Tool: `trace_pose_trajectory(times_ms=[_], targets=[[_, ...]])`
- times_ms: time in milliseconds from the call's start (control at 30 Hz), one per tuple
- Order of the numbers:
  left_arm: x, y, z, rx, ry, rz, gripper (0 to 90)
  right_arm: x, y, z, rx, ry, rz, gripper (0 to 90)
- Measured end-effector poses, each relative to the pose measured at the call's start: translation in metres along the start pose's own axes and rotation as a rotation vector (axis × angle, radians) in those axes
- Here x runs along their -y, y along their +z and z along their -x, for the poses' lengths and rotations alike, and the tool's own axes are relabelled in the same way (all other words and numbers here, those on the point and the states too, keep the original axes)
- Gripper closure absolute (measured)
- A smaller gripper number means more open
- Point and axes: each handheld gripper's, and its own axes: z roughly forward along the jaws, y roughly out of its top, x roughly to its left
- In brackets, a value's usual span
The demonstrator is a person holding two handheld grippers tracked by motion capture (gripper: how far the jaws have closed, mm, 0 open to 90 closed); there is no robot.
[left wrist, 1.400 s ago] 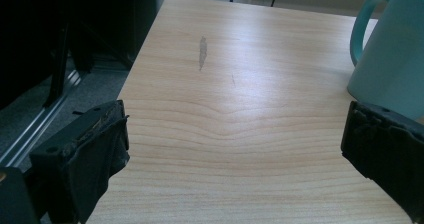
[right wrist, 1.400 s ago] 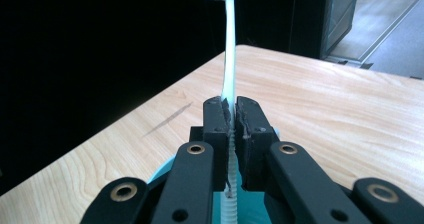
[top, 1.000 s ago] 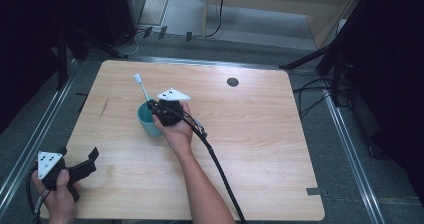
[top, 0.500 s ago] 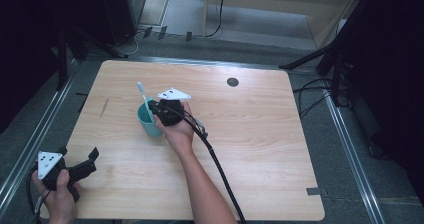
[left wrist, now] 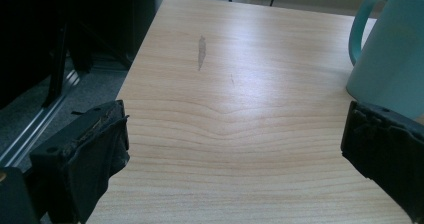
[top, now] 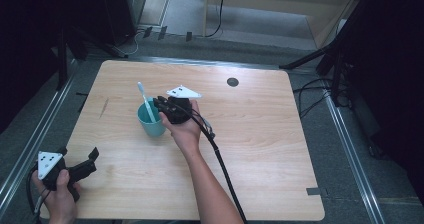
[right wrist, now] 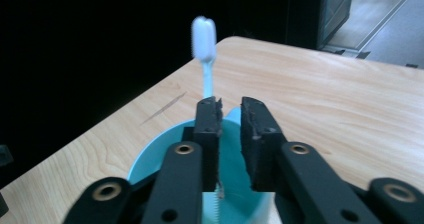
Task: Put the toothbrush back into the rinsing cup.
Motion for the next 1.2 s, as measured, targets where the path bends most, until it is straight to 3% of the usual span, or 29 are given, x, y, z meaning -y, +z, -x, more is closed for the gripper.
trace_pose_trajectory(times_ms=[100, 167, 300, 367, 500, 667, 1200], targets=[[0.000, 0.000, 0.000, -0.001, 0.000, -0.001, 0.0, -0.002, -0.010, 0.007, 0.034, -0.021, 0.025, 59.8], [0.000, 0.000, 0.000, -0.002, 0.001, -0.002, 0.0, -0.002, -0.016, 0.014, 0.082, -0.035, 0.027, 46.6], [0.000, 0.000, 0.000, -0.002, 0.002, -0.003, 0.0, 0.000, -0.028, 0.026, 0.133, -0.007, 0.007, 28.6], [0.000, 0.000, 0.001, -0.003, 0.004, -0.002, 0.0, 0.001, -0.036, 0.032, 0.170, 0.014, -0.004, 15.3], [0.000, 0.000, 0.001, -0.004, 0.004, -0.002, 0.0, 0.004, -0.052, 0.044, 0.222, 0.028, -0.013, 0.0], [0.000, 0.000, 0.001, -0.004, 0.006, -0.002, 0.0, 0.010, -0.074, 0.057, 0.294, 0.023, -0.012, 0.0], [0.000, 0.000, 0.001, -0.006, 0.011, -0.001, 0.0, 0.045, -0.143, 0.109, 0.422, 0.093, -0.011, 0.0]])
